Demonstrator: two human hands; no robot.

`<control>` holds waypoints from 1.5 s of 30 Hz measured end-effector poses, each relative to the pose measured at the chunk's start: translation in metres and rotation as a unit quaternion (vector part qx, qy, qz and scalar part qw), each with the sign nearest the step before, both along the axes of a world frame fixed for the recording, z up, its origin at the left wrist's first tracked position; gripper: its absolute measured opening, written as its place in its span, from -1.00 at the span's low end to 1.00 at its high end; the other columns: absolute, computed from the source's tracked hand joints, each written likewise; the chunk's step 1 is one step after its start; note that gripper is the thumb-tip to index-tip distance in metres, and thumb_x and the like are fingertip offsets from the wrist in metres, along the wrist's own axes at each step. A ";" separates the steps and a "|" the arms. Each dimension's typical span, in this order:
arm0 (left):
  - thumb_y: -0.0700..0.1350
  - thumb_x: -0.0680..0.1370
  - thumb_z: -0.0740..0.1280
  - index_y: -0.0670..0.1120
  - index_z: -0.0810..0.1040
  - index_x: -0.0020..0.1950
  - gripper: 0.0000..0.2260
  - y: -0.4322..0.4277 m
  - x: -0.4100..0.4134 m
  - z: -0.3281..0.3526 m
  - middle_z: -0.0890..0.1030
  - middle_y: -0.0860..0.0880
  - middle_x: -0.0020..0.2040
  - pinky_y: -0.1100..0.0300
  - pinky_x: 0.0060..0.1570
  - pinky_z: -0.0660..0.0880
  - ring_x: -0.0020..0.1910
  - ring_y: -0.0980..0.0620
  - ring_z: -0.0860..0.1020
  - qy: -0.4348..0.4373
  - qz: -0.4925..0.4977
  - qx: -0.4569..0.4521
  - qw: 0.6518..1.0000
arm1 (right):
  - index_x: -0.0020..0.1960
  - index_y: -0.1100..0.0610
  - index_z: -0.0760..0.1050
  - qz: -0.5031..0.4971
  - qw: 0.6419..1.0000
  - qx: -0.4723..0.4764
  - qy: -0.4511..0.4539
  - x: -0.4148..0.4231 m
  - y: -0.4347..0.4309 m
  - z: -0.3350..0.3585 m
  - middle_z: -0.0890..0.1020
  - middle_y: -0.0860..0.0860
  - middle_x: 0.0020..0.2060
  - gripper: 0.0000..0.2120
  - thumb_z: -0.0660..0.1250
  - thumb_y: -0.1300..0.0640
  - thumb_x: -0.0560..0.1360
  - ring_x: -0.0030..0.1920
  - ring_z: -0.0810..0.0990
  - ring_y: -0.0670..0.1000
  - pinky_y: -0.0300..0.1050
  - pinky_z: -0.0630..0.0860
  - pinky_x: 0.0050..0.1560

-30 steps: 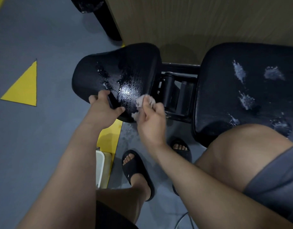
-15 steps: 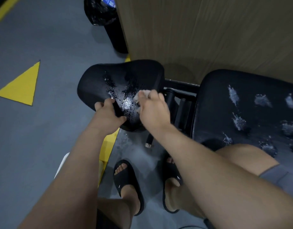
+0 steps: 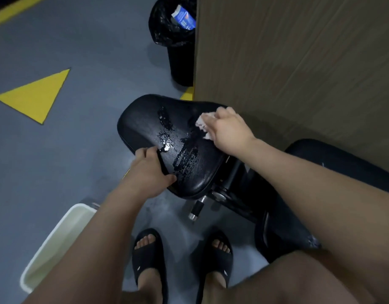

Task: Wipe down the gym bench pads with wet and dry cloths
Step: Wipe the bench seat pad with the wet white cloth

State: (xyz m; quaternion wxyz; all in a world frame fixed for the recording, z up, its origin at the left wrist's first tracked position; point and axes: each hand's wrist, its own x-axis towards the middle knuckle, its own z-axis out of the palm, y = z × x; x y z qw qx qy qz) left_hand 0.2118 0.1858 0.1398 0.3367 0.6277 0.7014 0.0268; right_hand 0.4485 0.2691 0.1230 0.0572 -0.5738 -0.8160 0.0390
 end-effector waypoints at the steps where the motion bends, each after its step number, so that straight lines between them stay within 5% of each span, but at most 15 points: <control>1: 0.07 0.43 0.55 -0.11 0.11 0.60 -0.10 0.001 -0.001 -0.001 0.16 -0.12 0.50 0.02 0.46 0.30 0.47 -0.18 0.33 -0.003 0.000 -0.001 1.000 | 0.48 0.05 0.41 -0.023 1.000 -0.007 0.004 -0.006 0.014 0.000 0.46 0.17 0.11 -0.61 0.20 0.08 0.66 0.14 0.39 0.23 0.11 0.43 0.18; 5: 0.04 0.43 0.56 -0.08 0.13 0.58 -0.13 0.003 -0.003 -0.001 0.15 -0.09 0.50 0.16 0.25 0.37 0.44 -0.15 0.35 -0.022 0.007 -0.002 1.000 | 0.39 0.06 0.51 -0.049 0.998 -0.024 0.044 -0.029 0.031 -0.002 0.42 0.15 0.11 -0.66 0.23 0.11 0.63 0.14 0.35 0.18 0.04 0.39 0.18; 9: 0.01 0.42 0.56 -0.06 0.14 0.55 -0.15 0.007 -0.004 -0.003 0.16 -0.05 0.46 0.22 0.04 0.38 0.42 -0.13 0.35 -0.039 0.016 -0.010 0.999 | 0.44 0.13 0.49 0.114 0.992 -0.011 0.056 -0.027 0.000 -0.005 0.45 0.15 0.03 -0.60 0.29 0.11 0.61 0.02 0.36 0.15 -0.04 0.29 0.01; 13: 0.05 0.40 0.58 -0.03 0.12 0.55 -0.12 0.009 -0.006 -0.005 0.13 -0.01 0.47 0.15 0.21 0.40 0.44 -0.12 0.32 -0.037 0.018 -0.015 0.999 | 0.39 0.02 0.52 0.067 0.998 -0.019 0.008 -0.010 0.045 -0.001 0.44 0.12 0.09 -0.62 0.27 0.19 0.59 0.12 0.38 0.18 0.04 0.42 0.13; 18: 0.07 0.35 0.61 -0.06 0.07 0.57 -0.02 0.012 -0.008 -0.007 0.10 -0.01 0.52 0.06 0.40 0.34 0.49 -0.10 0.27 -0.038 0.021 -0.020 0.999 | 0.06 0.14 0.59 -0.005 0.998 -0.067 0.010 -0.048 0.087 -0.004 0.45 0.12 0.14 -0.81 0.25 0.26 0.52 0.17 0.39 0.20 -0.03 0.40 0.18; 22: 0.11 0.31 0.63 -0.11 -0.08 0.64 0.16 0.016 -0.011 -0.007 -0.12 -0.04 0.63 0.09 0.51 0.15 0.62 -0.07 0.02 -0.029 0.033 -0.031 0.999 | 0.26 0.13 0.59 0.071 0.994 -0.050 0.068 -0.049 0.078 -0.010 0.49 0.12 0.18 -0.72 0.26 0.26 0.58 0.14 0.39 0.16 -0.17 0.30 0.16; 27: 0.14 0.32 0.62 -0.13 -0.18 0.65 0.22 0.017 -0.012 -0.011 -0.15 -0.09 0.65 0.07 0.57 0.08 0.64 -0.04 -0.08 -0.027 0.029 -0.037 0.999 | 0.38 0.10 0.57 0.205 0.976 0.007 0.068 -0.024 0.050 -0.010 0.52 0.10 0.03 -0.60 0.39 0.24 0.54 -0.01 0.34 0.04 -0.12 0.36 0.02; 30: 0.15 0.33 0.61 -0.12 -0.18 0.65 0.21 0.016 -0.012 -0.011 -0.15 -0.08 0.65 0.07 0.56 0.09 0.64 -0.04 -0.07 -0.026 0.026 -0.032 0.999 | 0.34 0.07 0.57 0.127 0.991 0.003 0.038 -0.044 0.076 -0.011 0.49 0.10 0.00 -0.62 0.36 0.23 0.54 0.03 0.41 0.13 -0.04 0.46 -0.03; 34: 0.13 0.34 0.61 -0.11 -0.18 0.65 0.19 0.014 -0.011 -0.010 -0.16 -0.08 0.65 0.07 0.55 0.11 0.64 -0.04 -0.04 -0.030 0.030 -0.028 0.999 | 0.36 0.06 0.57 0.022 0.994 -0.091 0.061 -0.088 0.114 -0.012 0.53 0.14 0.17 -0.62 0.24 0.25 0.59 0.23 0.49 0.20 -0.03 0.46 0.25; 37: 0.11 0.35 0.61 -0.11 -0.20 0.65 0.19 0.013 -0.010 -0.011 -0.18 -0.07 0.65 0.07 0.56 0.11 0.64 -0.04 -0.04 -0.034 0.035 -0.029 0.998 | 0.42 -0.01 0.53 0.006 0.987 -0.150 0.056 -0.105 0.134 -0.008 0.54 0.10 0.37 -0.59 0.21 0.22 0.62 0.38 0.49 0.16 -0.08 0.40 0.41; 45: 0.08 0.35 0.62 -0.13 -0.22 0.64 0.21 0.016 -0.007 -0.012 -0.21 -0.09 0.65 0.03 0.56 0.13 0.63 -0.09 -0.01 -0.030 0.039 -0.038 0.998 | 0.49 -0.11 0.44 0.021 0.968 -0.240 0.075 -0.114 0.152 0.000 0.50 -0.01 0.45 -0.62 0.19 0.03 0.69 0.44 0.45 0.07 -0.07 0.34 0.48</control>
